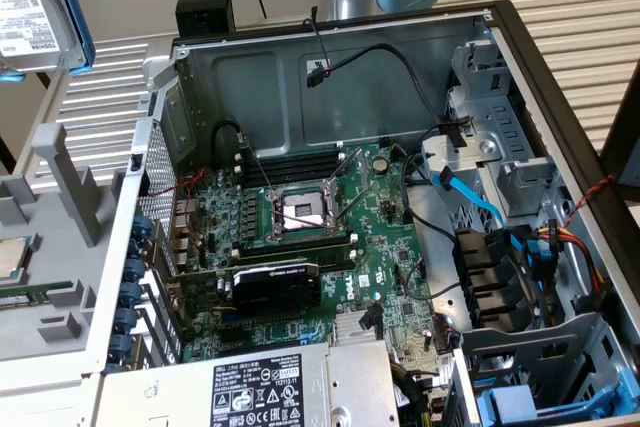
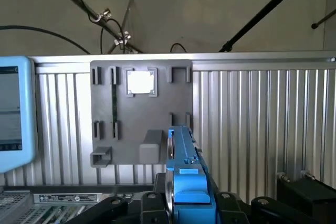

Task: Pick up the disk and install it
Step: 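Pick up the disk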

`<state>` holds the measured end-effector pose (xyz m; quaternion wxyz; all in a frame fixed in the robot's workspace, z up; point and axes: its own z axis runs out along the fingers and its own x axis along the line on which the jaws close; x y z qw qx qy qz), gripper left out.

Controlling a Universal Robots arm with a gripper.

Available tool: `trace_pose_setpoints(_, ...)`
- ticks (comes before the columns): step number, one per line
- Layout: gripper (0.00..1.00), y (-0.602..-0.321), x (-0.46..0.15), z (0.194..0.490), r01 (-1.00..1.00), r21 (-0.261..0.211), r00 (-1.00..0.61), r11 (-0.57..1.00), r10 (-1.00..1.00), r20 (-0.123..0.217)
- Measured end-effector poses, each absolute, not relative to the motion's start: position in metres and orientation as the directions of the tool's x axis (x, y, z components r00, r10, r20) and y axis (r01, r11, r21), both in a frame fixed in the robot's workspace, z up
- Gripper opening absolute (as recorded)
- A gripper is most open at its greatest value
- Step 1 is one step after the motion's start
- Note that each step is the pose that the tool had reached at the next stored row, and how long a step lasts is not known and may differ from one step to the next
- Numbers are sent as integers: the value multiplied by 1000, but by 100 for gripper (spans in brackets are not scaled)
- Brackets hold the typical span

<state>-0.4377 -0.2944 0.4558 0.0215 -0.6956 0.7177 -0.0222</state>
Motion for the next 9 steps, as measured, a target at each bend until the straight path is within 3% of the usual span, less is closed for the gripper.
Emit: trace_pose_setpoints(9,37,-311,-416,496,-998,-59,-31,31,-1000,0)
